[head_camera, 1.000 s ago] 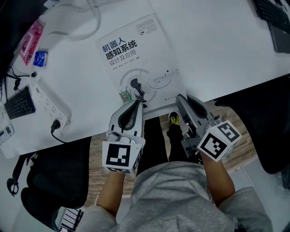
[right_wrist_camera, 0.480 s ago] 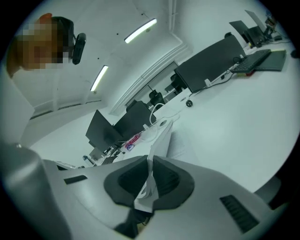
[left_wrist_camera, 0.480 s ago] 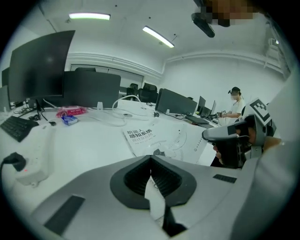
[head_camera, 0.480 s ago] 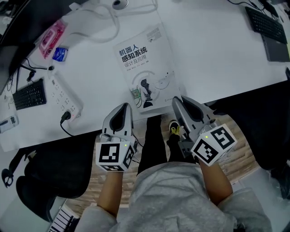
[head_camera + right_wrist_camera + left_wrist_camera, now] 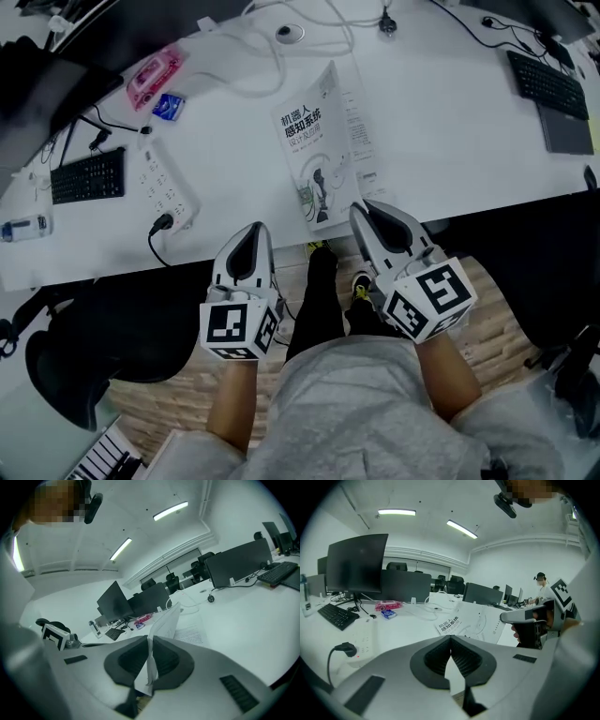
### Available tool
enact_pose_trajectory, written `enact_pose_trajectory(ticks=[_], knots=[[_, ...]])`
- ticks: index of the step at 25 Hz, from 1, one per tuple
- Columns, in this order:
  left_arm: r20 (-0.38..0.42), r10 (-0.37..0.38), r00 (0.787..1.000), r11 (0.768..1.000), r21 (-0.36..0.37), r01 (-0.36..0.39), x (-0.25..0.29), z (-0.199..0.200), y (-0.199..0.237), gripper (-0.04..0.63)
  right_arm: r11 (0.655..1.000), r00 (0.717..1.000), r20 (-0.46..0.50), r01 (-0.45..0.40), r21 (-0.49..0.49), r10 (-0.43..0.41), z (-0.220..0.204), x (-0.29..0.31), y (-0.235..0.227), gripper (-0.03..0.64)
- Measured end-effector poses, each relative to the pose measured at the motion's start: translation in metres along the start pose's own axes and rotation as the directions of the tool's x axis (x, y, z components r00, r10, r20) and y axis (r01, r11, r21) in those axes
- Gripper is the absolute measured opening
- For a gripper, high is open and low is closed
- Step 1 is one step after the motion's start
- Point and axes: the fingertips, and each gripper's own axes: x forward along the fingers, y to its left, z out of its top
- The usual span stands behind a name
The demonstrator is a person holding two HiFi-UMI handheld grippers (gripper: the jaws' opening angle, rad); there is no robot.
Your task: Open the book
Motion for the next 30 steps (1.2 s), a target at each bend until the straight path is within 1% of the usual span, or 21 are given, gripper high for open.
enact_pose_trajectory(ticks=[3, 6, 8, 15, 19, 24, 30], knots=[[0.020, 0.012, 1.000, 1.000, -0.008, -0.011, -0.009, 0.003, 0.001, 0.012, 0.997, 1.000, -0.010, -0.007, -0.079, 0.006, 0.006, -0.004, 0.004, 0.044], [0.033, 0.016, 0.999, 1.000, -0.009, -0.015, -0.018, 0.000, 0.000, 0.011, 0.985, 1.000, -0.025, -0.020, -0.172, 0.016, 0.004, -0.004, 0.017, 0.044], [0.038, 0.025, 0.999, 1.000, -0.010, -0.025, -0.024, -0.001, 0.001, 0.011, 0.978, 0.999, -0.042, -0.043, -0.204, 0.035, 0.000, 0.001, 0.029, 0.044], [0.060, 0.099, 0.993, 0.995, -0.037, -0.097, -0.050, 0.000, 0.018, 0.012, 0.973, 0.990, -0.074, -0.131, -0.189, 0.119, -0.011, 0.024, 0.059, 0.044], [0.056, 0.140, 0.989, 0.989, -0.046, -0.137, -0.063, -0.006, 0.026, 0.012, 0.957, 0.979, -0.109, -0.193, -0.215, 0.173, -0.019, 0.037, 0.076, 0.044], [0.049, 0.180, 0.983, 0.982, -0.065, -0.176, -0.076, -0.014, 0.035, 0.011, 0.929, 0.958, -0.169, -0.271, -0.252, 0.233, -0.042, 0.054, 0.103, 0.044], [0.041, 0.220, 0.975, 0.973, -0.082, -0.216, -0.085, -0.020, 0.046, 0.011, 0.909, 0.936, -0.217, -0.329, -0.256, 0.278, -0.063, 0.070, 0.121, 0.044]])
